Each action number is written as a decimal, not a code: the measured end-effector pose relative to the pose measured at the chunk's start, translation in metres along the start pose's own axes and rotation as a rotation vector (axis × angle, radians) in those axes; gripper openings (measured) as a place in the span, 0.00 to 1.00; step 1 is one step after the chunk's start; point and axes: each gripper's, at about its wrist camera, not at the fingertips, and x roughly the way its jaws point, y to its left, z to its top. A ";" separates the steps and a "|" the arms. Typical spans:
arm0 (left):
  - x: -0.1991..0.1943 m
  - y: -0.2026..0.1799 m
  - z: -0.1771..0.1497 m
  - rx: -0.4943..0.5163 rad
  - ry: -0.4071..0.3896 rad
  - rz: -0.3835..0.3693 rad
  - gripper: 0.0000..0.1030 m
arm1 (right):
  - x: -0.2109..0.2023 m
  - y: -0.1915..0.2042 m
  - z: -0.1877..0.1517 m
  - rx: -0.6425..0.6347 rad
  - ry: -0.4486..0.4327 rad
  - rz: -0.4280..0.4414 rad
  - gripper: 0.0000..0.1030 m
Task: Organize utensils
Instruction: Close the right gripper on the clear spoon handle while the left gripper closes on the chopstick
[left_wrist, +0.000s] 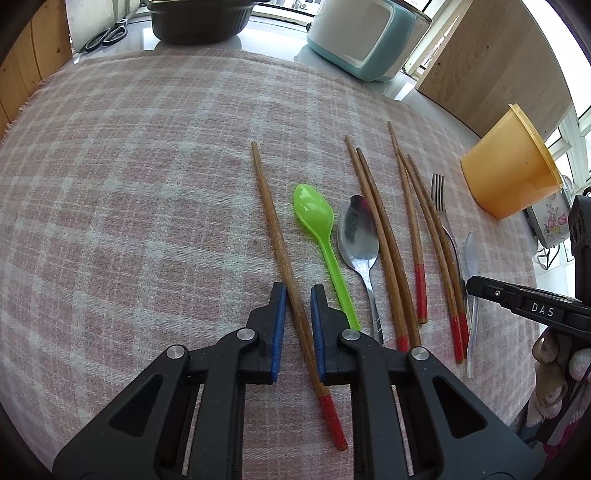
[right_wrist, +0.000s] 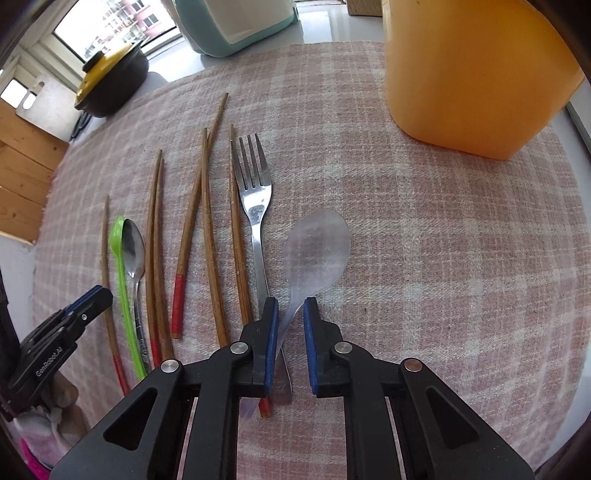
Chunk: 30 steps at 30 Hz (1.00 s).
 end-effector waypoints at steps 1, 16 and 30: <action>0.000 0.001 0.000 0.000 0.001 -0.001 0.12 | 0.001 -0.002 0.000 -0.003 0.006 -0.008 0.06; 0.003 0.000 0.008 -0.020 0.036 -0.014 0.19 | 0.001 -0.007 -0.004 -0.083 0.039 -0.079 0.08; 0.011 -0.009 0.024 0.075 0.040 0.088 0.27 | 0.002 -0.012 0.001 -0.088 0.091 -0.070 0.24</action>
